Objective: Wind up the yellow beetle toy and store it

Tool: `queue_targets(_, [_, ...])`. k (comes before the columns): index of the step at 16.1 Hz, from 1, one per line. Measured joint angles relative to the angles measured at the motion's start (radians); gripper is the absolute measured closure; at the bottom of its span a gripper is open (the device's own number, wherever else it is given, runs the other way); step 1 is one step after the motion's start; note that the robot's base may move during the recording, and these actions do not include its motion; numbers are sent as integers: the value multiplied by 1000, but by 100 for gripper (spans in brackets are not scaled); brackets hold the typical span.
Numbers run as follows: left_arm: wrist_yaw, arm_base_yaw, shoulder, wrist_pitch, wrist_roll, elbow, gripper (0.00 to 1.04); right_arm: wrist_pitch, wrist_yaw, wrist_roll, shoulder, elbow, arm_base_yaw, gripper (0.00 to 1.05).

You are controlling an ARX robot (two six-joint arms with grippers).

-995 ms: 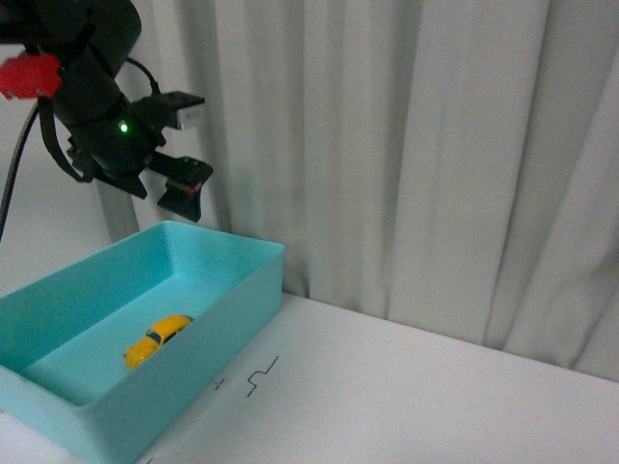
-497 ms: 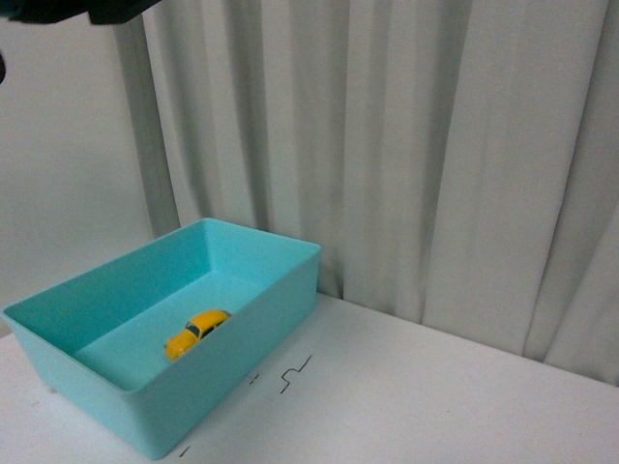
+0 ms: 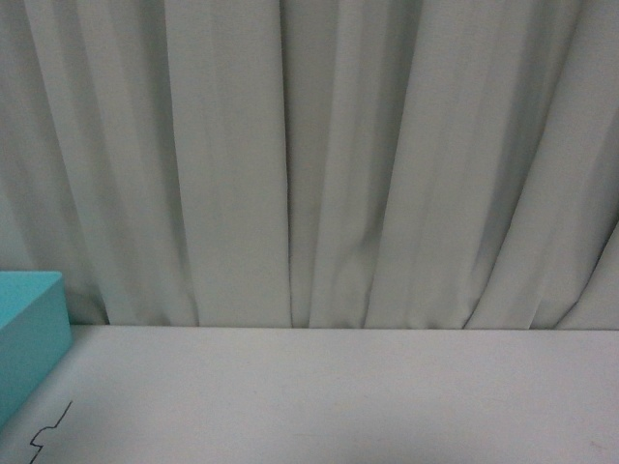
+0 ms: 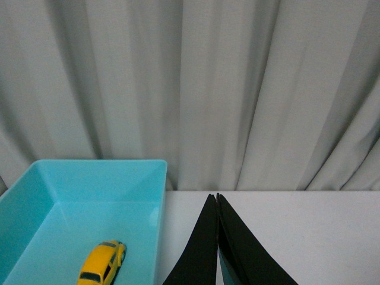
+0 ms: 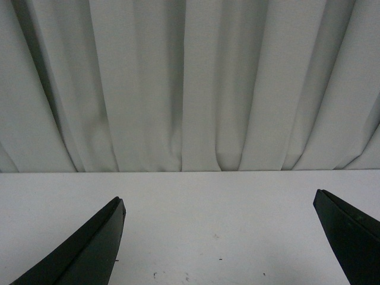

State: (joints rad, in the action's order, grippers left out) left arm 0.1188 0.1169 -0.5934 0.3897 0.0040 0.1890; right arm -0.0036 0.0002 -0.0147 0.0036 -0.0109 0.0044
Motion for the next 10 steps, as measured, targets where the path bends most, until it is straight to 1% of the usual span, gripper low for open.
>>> queue_targets(1, [-16,-15,31,-2,0,-26,103,0,0,0,0,0,0,7])
queue_targets(2, [-60,-44,63,-10,0,-41,103,0,0,0,0,0,0,7])
queue_targets(3, [-109,-117,98,-18,0,-61,103,0,0,0,0,0,0,7])
queue_targets(5, [-122,-113,148,-43,0,-95,103,0,0,0,0,0,0,7])
queue_targets(10, [-120,-117,266,-115,0,-140,103,0,0,0,0,0,0,7])
